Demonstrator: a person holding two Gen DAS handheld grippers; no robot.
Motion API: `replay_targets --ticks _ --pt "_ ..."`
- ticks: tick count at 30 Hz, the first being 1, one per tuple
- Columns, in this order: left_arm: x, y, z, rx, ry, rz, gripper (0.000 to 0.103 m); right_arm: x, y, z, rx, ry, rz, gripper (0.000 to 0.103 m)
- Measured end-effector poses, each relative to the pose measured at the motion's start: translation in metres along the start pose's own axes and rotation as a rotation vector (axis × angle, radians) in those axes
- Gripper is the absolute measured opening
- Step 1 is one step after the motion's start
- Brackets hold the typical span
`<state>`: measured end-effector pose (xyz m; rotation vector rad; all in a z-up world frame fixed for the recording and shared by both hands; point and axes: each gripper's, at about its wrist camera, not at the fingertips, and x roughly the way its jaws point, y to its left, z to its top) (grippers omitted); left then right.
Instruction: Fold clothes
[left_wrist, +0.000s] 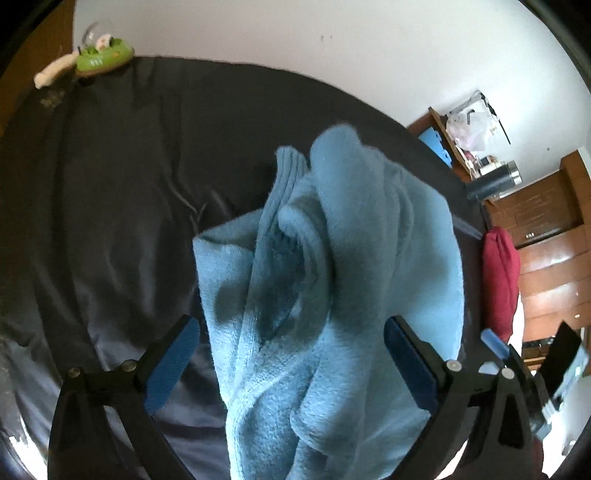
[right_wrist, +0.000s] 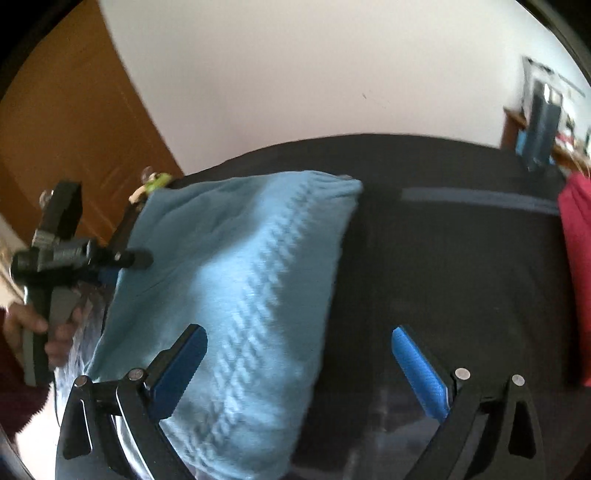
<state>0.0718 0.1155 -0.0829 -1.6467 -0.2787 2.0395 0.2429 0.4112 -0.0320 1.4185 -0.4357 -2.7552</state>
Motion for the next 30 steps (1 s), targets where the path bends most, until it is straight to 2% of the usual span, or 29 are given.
replay_targets --ticks 3,7,14,21,30 --pt "0.006 -0.002 -0.002 0.016 0.017 -0.001 0.101 -0.001 -0.015 -0.004 0.046 0.021 0.031 0.102" --pt "0.014 0.000 -0.001 0.024 0.039 -0.007 0.101 0.029 -0.016 0.002 0.090 0.056 0.067 0.102" --pt "0.019 0.003 0.002 0.044 0.051 -0.023 0.102 0.060 -0.014 0.009 0.096 0.103 0.134 0.102" --pt "0.026 -0.017 -0.002 0.175 0.072 0.041 0.102 0.078 -0.016 0.014 0.132 0.134 0.185 0.102" --pt "0.026 -0.021 -0.008 0.197 0.058 0.048 0.102 0.094 -0.007 0.017 0.122 0.170 0.220 0.102"
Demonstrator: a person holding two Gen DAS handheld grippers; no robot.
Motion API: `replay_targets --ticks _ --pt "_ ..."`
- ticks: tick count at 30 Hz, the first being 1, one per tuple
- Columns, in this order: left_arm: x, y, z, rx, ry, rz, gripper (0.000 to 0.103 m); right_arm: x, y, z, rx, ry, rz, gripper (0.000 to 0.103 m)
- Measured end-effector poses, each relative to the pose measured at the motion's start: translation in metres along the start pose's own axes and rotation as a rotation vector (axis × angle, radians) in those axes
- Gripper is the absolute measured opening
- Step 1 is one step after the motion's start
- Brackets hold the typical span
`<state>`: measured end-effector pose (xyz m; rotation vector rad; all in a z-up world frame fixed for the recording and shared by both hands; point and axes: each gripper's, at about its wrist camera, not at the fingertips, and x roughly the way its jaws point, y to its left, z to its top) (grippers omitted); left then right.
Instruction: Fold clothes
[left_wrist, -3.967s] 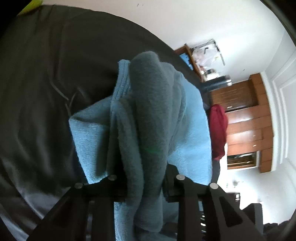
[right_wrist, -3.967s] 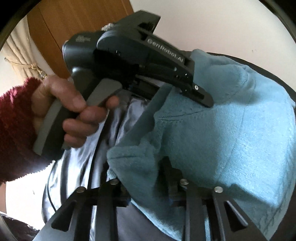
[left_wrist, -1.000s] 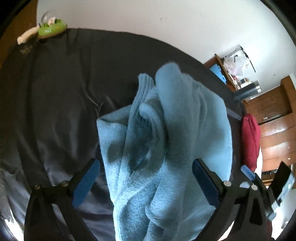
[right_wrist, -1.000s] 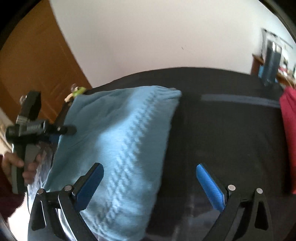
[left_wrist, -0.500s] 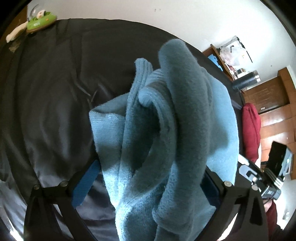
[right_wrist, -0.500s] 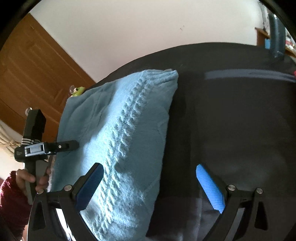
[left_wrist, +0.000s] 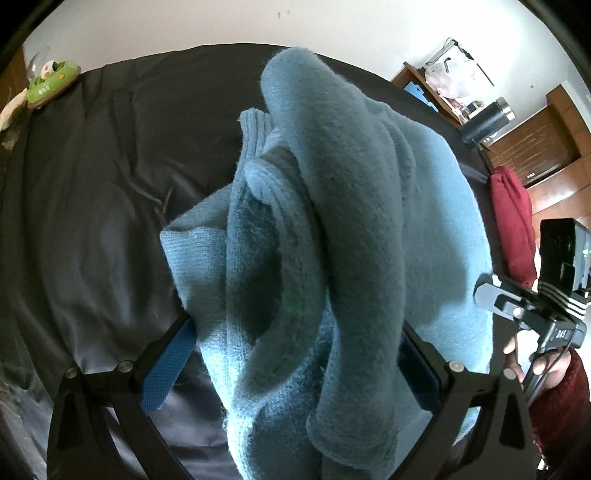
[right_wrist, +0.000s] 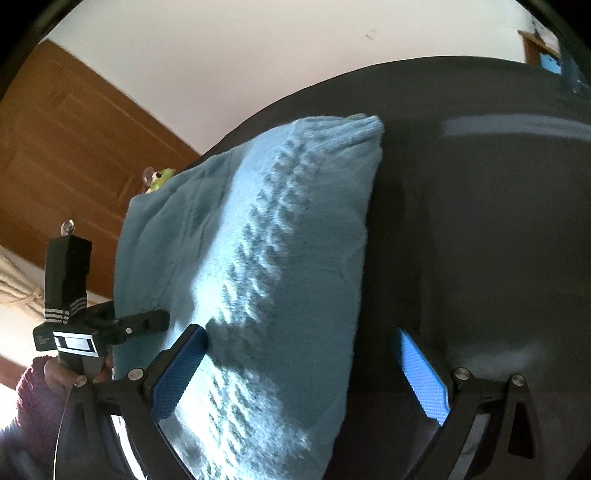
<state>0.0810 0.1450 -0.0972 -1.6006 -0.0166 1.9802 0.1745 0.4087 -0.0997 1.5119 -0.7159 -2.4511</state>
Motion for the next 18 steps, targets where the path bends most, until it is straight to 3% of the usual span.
replay_targets --ticks 10,18 --pt "-0.002 -0.005 -0.008 0.037 -0.029 -0.007 0.102 0.015 0.009 0.001 -0.033 0.019 0.036 0.102" --pt "-0.004 0.002 -0.008 -0.013 -0.025 -0.145 0.102 0.022 0.023 0.003 -0.066 0.011 0.011 0.098"
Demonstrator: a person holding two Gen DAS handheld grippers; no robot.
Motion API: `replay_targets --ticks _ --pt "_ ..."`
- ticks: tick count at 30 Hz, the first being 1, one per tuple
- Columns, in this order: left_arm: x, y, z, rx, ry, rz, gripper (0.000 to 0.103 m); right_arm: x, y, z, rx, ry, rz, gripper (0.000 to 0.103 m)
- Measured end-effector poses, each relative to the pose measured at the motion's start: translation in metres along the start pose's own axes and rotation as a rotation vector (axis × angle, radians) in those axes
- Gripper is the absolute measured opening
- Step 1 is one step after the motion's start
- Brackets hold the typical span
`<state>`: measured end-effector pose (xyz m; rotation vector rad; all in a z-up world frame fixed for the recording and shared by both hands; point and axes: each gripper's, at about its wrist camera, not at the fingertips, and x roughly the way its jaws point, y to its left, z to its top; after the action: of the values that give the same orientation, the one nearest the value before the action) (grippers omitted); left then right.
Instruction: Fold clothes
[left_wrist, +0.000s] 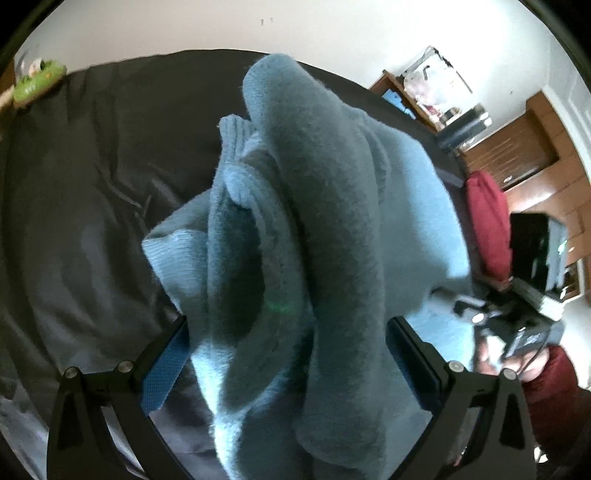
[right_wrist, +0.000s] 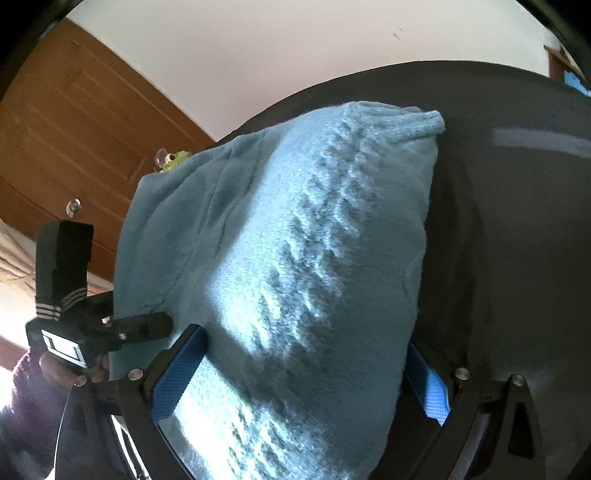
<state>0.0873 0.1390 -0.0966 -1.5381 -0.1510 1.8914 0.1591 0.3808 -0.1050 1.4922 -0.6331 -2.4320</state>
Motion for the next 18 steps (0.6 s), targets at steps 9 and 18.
replay_targets --ticks 9,18 --pt "0.005 -0.010 0.006 -0.016 0.020 -0.077 0.073 -0.023 0.010 -0.005 0.012 -0.051 -0.015 0.055" --pt "0.007 -0.060 0.004 -0.051 -0.002 -0.104 0.050 -0.068 0.024 -0.010 -0.040 -0.135 -0.032 0.045"
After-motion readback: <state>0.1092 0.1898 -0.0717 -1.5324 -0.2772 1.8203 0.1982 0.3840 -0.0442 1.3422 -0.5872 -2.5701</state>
